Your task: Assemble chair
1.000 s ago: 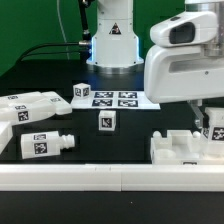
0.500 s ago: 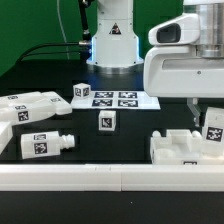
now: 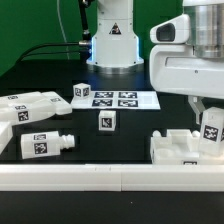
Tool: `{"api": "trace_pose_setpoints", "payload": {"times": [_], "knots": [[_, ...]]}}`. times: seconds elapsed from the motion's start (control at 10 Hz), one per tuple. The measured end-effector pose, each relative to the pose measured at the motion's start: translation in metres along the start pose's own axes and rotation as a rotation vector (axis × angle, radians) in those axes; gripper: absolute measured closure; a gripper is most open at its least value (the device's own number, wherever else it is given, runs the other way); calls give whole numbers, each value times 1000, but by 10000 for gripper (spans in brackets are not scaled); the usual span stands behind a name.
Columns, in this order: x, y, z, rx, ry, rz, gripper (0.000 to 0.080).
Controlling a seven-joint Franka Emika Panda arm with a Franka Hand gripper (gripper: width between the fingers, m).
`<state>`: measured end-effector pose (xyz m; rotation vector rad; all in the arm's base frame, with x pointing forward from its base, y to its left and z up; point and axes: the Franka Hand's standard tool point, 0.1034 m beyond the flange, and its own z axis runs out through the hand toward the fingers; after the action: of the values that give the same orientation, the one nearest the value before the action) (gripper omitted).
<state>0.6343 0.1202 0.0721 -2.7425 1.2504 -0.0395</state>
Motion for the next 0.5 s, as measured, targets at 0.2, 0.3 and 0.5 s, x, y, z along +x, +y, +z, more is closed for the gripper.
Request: {"api": "trace_pose_setpoints", "payload": {"times": [0.2,0.3,0.5], "knots": [[-1,0,1,9,-11,139,506],[-1,0,1,13,-18,218,506],[-2,-1,1,22,-30,339,506]]}}
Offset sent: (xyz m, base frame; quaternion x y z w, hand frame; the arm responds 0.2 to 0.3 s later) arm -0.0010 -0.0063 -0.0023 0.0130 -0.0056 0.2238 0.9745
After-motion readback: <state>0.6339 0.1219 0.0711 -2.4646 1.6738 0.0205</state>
